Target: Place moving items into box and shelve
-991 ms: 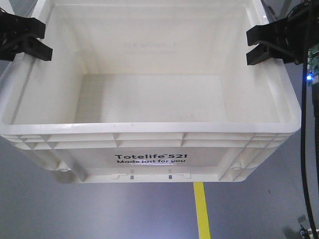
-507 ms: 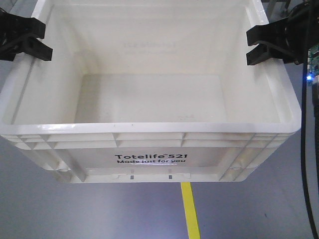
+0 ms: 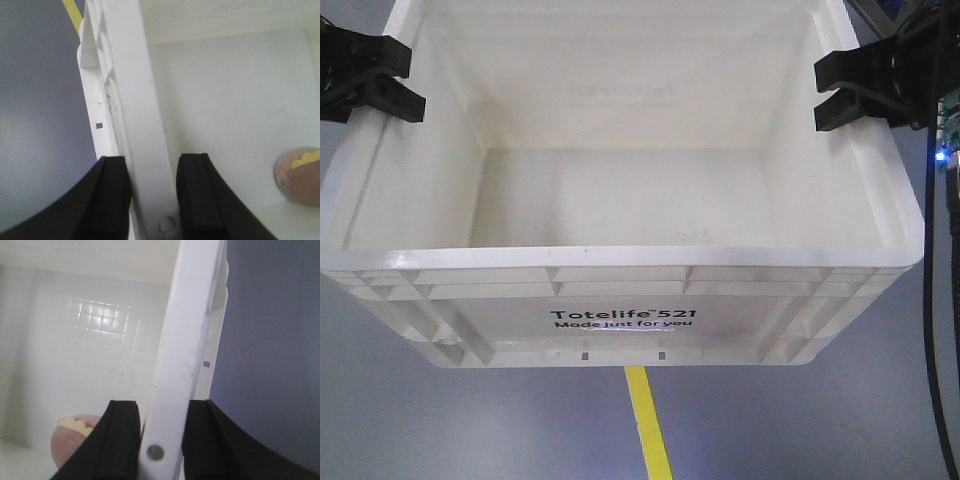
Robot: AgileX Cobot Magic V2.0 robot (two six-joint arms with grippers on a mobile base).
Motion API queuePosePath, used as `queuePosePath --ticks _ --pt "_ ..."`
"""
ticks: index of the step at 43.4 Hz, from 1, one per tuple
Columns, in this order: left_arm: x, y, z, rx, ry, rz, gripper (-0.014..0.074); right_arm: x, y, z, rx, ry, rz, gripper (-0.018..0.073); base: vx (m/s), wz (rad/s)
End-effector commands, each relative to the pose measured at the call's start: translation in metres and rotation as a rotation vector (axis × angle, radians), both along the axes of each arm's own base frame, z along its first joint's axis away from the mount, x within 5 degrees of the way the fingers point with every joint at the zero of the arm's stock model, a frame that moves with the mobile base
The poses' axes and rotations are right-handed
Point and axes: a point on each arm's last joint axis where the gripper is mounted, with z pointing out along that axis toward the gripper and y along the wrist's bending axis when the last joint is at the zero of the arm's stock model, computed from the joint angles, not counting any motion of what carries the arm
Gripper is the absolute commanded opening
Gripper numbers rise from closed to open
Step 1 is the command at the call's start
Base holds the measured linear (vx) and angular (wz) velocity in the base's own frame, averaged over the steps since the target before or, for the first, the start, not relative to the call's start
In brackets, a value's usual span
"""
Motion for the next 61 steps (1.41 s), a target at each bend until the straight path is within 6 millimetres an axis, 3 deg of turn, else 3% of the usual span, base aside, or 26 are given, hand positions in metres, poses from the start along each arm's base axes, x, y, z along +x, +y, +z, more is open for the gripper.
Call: queuePosePath --ticks 1,29,61 --pt "-0.0143 -0.0166 0.0373 -0.228 -0.141 -0.034 -0.0003 -0.0087 0.0127 0.0343 0.189 -0.159 0.018 0.0 0.44 -0.28" --pt "-0.0143 -0.0166 0.0373 -0.228 -0.141 -0.034 -0.0003 -0.0084 0.0127 0.0346 0.19 -0.163 0.016 0.0 0.42 -0.33" --pt "-0.0143 -0.0166 0.0373 -0.228 -0.141 -0.034 -0.0003 -0.0084 0.0127 0.0346 0.19 -0.163 0.016 0.0 0.34 -0.54"
